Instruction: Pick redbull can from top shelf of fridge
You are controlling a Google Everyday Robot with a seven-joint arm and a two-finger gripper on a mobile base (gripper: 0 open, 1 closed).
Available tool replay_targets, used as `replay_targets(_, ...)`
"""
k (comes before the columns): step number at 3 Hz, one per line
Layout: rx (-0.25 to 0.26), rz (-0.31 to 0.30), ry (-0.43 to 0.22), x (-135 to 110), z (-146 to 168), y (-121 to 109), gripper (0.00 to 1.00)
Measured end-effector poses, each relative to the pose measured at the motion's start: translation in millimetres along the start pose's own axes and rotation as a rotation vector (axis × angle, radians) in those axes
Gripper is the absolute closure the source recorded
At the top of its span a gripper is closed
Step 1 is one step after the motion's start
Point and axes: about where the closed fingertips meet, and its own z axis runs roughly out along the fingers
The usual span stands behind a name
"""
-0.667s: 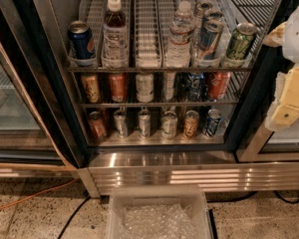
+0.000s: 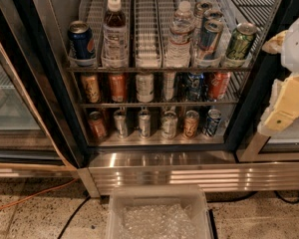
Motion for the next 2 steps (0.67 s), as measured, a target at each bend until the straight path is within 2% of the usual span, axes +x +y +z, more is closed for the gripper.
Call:
replay_targets(1,0.013,0.071,-0.139,4.8,30.7,6.0,0.00)
replay_targets(2,0.062,0.135,-0.293,-1.0,50.8,-6.3,0.00)
